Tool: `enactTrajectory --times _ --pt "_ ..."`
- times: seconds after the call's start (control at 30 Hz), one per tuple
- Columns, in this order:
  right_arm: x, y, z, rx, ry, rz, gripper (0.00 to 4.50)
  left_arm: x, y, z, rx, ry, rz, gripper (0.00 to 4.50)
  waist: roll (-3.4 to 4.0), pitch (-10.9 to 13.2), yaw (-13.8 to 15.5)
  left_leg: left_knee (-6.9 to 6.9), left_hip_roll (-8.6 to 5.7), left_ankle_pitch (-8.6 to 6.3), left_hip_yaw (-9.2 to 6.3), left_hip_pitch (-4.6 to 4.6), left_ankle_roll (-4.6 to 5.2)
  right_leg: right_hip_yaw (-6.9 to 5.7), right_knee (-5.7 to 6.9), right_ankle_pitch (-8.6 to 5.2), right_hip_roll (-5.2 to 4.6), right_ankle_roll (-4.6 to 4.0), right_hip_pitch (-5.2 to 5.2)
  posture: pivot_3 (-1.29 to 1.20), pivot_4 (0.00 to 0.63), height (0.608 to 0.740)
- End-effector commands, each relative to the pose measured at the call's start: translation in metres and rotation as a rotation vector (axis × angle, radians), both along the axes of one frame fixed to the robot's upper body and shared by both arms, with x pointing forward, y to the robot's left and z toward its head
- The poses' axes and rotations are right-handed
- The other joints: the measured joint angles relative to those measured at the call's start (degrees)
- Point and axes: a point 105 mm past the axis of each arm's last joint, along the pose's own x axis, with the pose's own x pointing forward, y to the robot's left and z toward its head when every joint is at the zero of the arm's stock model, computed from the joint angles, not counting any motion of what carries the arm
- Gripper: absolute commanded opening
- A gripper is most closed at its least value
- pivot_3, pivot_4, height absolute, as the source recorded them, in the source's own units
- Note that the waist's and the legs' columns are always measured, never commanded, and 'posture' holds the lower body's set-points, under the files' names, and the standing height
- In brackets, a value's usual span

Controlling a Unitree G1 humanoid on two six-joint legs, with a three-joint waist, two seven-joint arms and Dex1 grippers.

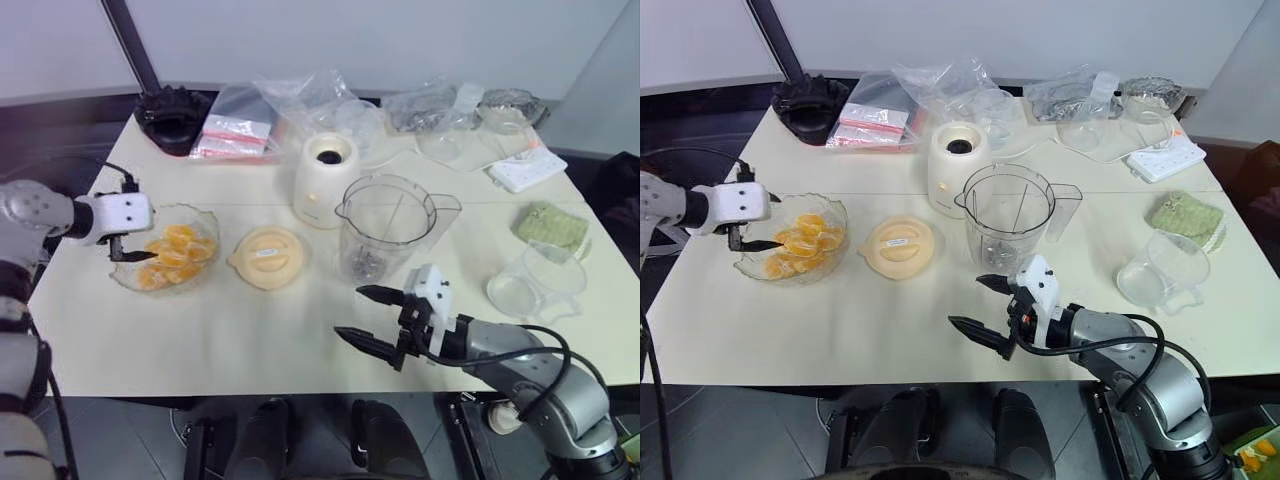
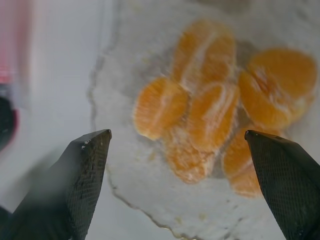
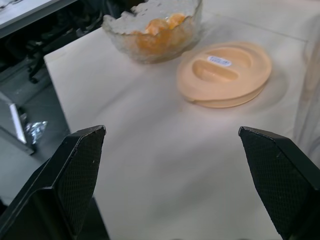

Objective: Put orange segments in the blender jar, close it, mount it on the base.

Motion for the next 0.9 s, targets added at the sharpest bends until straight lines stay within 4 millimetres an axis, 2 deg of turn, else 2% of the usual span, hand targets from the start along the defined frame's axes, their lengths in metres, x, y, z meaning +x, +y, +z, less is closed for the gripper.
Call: enactTrajectory --times 0.03,0.17,0.3,0.53,0.9 --pt "0.000 0.001 0.007 0.008 -0.048 -0.020 4.50 0.006 -0.002 -0.007 0.025 0.050 0.031 4.47 -0.04 -0.01 0.14 0.02 -0.01 0.00 -0.01 0.00 0.00 -0.01 0.04 0.00 0.00 0.01 0.00 0.00 0.150 0.740" --pt "-0.002 0.001 0.007 -0.023 -0.068 -0.033 4.50 0.018 -0.011 -0.010 0.068 0.066 0.060 4.47 -0.22 0.09 -0.03 0.18 -0.01 0.00 -0.02 -0.02 0.00 -0.03 0.21 0.00 0.00 0.05 0.00 0.00 0.150 0.740" --pt "-0.006 0.000 0.008 -0.027 -0.057 -0.034 4.50 0.022 -0.020 -0.019 0.088 0.092 0.047 4.47 -0.25 0.10 -0.23 0.32 0.02 0.00 -0.03 -0.02 0.01 -0.02 0.33 0.01 0.00 0.07 0.00 0.00 0.150 0.740" --pt "-0.010 -0.006 0.009 -0.042 -0.055 -0.048 4.50 0.020 -0.017 -0.034 0.193 0.139 0.041 4.47 -0.28 0.12 -0.10 0.60 0.03 0.00 -0.07 -0.02 0.00 -0.03 0.70 0.00 0.00 0.08 -0.03 0.00 0.150 0.740" --pt "-0.011 -0.004 0.019 -0.012 -0.068 -0.072 4.50 0.028 -0.024 -0.044 0.175 0.118 0.098 4.47 -0.29 0.12 0.01 0.78 0.04 0.00 -0.41 -0.08 0.00 -0.05 0.72 0.02 -0.01 0.04 0.02 0.00 0.150 0.740"
